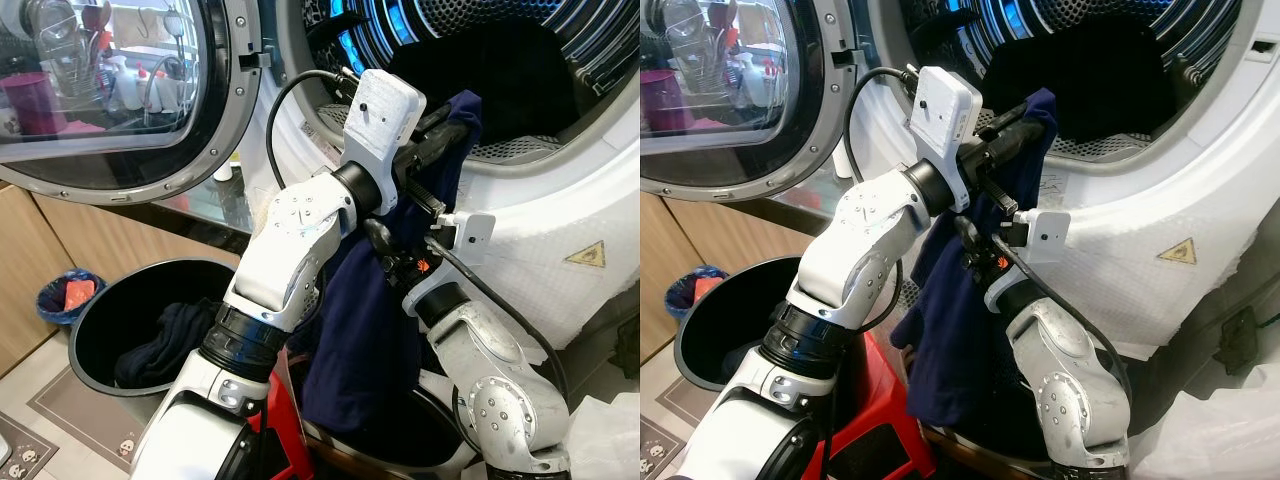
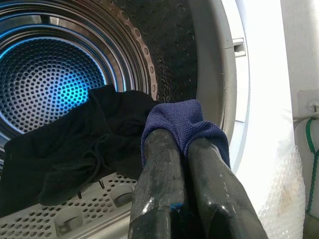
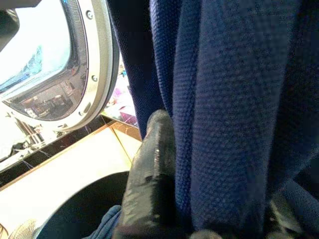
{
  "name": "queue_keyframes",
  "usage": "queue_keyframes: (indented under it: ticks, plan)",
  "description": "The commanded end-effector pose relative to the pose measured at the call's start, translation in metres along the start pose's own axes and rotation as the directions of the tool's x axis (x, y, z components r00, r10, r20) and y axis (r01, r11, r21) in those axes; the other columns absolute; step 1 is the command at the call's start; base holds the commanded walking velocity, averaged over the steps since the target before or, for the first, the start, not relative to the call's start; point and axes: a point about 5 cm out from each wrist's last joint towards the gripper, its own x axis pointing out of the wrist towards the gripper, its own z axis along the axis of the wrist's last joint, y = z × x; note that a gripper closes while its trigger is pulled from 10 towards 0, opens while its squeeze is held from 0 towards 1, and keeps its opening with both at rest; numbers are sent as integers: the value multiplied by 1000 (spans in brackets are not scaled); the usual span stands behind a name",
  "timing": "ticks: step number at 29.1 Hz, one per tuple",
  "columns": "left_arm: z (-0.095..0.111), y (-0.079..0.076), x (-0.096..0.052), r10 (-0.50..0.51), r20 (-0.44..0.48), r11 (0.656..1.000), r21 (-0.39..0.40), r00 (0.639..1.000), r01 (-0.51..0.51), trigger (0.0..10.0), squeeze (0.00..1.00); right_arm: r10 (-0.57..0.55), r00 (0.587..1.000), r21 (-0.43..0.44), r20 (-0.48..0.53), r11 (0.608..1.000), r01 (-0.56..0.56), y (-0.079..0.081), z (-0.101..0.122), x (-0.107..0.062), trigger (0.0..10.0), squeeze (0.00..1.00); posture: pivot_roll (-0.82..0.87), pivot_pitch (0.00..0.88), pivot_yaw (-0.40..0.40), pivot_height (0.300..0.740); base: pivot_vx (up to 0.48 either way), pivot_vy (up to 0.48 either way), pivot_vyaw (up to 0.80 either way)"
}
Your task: Clothes washing
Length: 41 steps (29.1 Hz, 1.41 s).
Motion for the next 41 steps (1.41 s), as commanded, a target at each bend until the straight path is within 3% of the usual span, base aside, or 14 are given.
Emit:
queue_keyframes:
  ticks: [1, 36, 37, 38, 41]
  plan:
    - [15, 0, 6, -6, 51, 999, 39, 999, 4, 10000, 0, 26, 1000, -2, -3, 1000, -26, 5, 2, 0, 0, 0, 46, 21, 27, 740, 0, 0, 0]
    - [12, -2, 5, -19, 15, 1000, -6, 1000, 19, 10000, 0, 10, 1000, -43, 3, 999, -10, -7, 8, -4, 0, 0, 44, 5, 14, 740, 0, 0, 0]
    - [11, -2, 5, -25, 10, 1000, -14, 1000, 26, 10000, 204, 10, 1000, -44, 4, 999, -10, -7, 8, -4, 0, 0, 43, 2, 14, 740, 0, 0, 0]
    - [11, -2, 5, -29, 5, 999, -23, 1000, 29, 10000, 1000, 10, 1000, -44, 5, 999, -10, -7, 9, -4, 0, 0, 42, 1, 15, 740, 0, 0, 0]
    - [10, -2, 3, -55, -9, 995, -81, 998, 54, 10000, 1000, 10, 1000, -48, 11, 999, -9, -8, 10, -4, 0, 0, 41, 1, 15, 740, 0, 0, 0]
